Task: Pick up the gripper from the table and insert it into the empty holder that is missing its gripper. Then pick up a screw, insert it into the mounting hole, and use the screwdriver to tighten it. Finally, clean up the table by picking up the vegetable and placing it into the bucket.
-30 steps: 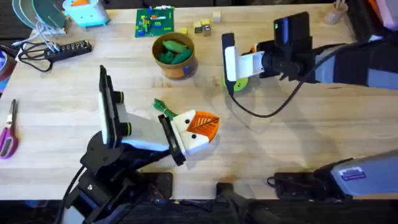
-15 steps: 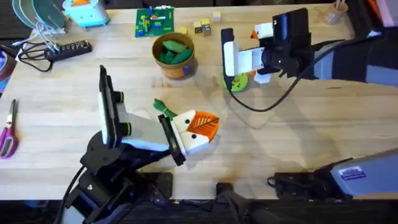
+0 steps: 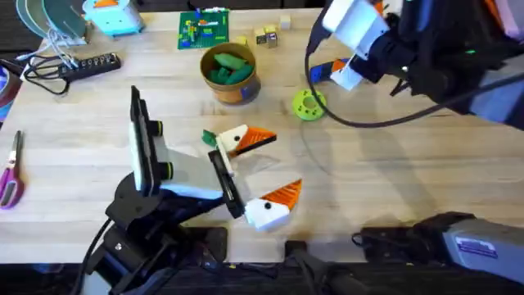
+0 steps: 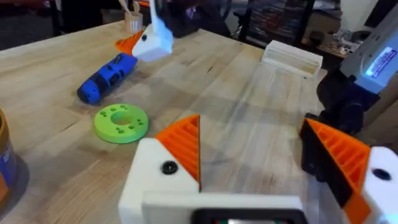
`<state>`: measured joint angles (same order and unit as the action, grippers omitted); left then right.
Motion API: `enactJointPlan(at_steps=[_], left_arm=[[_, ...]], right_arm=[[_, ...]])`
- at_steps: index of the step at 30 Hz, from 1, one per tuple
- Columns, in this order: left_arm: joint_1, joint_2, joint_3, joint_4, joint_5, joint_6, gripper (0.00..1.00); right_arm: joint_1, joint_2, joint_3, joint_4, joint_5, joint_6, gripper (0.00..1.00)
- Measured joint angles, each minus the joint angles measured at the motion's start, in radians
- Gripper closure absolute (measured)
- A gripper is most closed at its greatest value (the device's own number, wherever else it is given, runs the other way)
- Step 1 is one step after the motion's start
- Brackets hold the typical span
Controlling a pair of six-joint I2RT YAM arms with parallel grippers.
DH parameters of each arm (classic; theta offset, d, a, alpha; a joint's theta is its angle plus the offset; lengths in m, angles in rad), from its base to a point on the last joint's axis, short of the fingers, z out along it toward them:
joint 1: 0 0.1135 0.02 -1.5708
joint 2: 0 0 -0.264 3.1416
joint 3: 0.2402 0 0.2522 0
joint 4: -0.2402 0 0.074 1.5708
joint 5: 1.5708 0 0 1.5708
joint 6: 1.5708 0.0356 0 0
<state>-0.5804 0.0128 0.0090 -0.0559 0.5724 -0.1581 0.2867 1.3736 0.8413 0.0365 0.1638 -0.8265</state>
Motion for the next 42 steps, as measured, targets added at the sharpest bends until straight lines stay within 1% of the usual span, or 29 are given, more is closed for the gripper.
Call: enactJointPlan(at_steps=[2, 5, 9, 11, 13, 16, 19, 22, 24, 27, 30, 32, 34, 37, 40, 42], left_arm=[[0.000, 0.000, 0.000, 0.000, -0.005, 0.000, 0.009], [0.000, 0.000, 0.000, 0.003, -0.048, 0.000, 0.008], [0.000, 0.000, -0.002, 0.050, -0.125, 0.000, 0.008], [0.000, 0.000, 0.002, 0.051, -0.158, -0.002, 0.008], [0.000, 0.000, 0.025, -0.007, -0.192, -0.017, 0.008], [0.000, 0.000, 0.111, -0.160, -0.271, -0.066, 0.008], [0.000, 0.002, 0.232, -0.297, -0.379, -0.127, 0.008], [0.000, 0.041, 0.367, -0.408, -0.470, -0.161, 0.008], [0.000, 0.093, 0.453, -0.485, -0.516, -0.174, 0.008], [0.000, 0.208, 0.569, -0.608, -0.565, -0.185, 0.008], [0.000, 0.358, 0.661, -0.721, -0.588, -0.191, 0.008], [0.000, 0.465, 0.710, -0.757, -0.593, -0.192, 0.009], [0.000, 0.563, 0.746, -0.767, -0.592, -0.193, 0.009], [0.000, 0.673, 0.770, -0.774, -0.575, -0.195, 0.009], [0.000, 0.749, 0.772, -0.812, -0.565, -0.195, 0.009], [0.000, 0.793, 0.772, -0.839, -0.581, -0.211, 0.009]], right_arm=[[0.000, -0.046, 0.000, -0.030, 0.000, 0.088, 0.010], [0.002, -0.098, 0.000, -0.068, 0.000, 0.177, 0.010], [0.017, -0.140, 0.000, -0.098, 0.000, 0.230, 0.010], [0.026, -0.155, 0.000, -0.105, 0.000, 0.245, 0.010], [0.034, -0.163, 0.000, -0.105, -0.002, 0.254, 0.011], [0.044, -0.166, 0.000, -0.106, -0.003, 0.260, 0.010], [0.054, -0.166, 0.000, -0.107, -0.003, 0.271, 0.010], [0.066, -0.166, 0.000, -0.108, -0.003, 0.281, 0.010], [0.074, -0.166, 0.000, -0.108, -0.003, 0.282, 0.011], [0.084, -0.166, 0.000, -0.108, -0.003, 0.283, 0.010], [0.091, -0.166, 0.000, -0.108, -0.003, 0.285, 0.011], [0.094, -0.166, 0.000, -0.108, -0.003, 0.285, 0.010], [0.097, -0.166, 0.000, -0.108, -0.003, 0.285, 0.010], [0.107, -0.166, 0.000, -0.108, -0.003, 0.288, 0.010], [0.115, -0.166, 0.000, -0.109, -0.003, 0.306, 0.010], [0.116, -0.166, 0.000, -0.116, -0.003, 0.318, 0.010]])
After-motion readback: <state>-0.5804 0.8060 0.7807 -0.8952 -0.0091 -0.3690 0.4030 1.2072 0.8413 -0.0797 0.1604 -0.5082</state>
